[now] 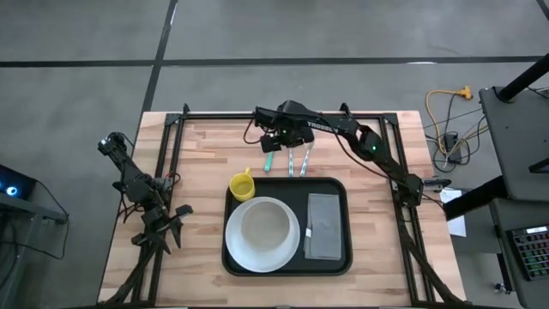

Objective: Set up tray
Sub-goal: Put the blue patterned fork on the gray napkin

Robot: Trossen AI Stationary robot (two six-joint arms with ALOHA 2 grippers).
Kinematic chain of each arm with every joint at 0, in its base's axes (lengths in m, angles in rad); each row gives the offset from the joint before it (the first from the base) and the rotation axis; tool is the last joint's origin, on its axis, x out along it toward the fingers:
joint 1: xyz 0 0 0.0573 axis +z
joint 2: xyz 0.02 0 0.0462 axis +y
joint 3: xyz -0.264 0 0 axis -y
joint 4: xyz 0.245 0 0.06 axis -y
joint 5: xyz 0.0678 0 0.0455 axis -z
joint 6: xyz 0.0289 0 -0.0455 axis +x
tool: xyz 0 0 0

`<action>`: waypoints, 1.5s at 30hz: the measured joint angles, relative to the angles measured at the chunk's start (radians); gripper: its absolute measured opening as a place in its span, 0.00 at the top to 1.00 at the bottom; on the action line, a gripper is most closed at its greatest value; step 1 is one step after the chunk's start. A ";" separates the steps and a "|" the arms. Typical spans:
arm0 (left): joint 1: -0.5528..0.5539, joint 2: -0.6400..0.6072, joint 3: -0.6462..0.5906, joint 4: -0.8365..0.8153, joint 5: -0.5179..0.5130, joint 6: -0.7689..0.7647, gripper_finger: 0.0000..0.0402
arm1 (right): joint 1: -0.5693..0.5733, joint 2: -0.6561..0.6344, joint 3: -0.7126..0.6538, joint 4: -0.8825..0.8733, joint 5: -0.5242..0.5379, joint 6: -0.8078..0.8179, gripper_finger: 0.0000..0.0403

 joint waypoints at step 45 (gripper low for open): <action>0.000 0.000 0.000 0.000 0.000 0.000 0.67 | -0.019 0.007 -0.299 0.254 -0.082 -0.025 0.49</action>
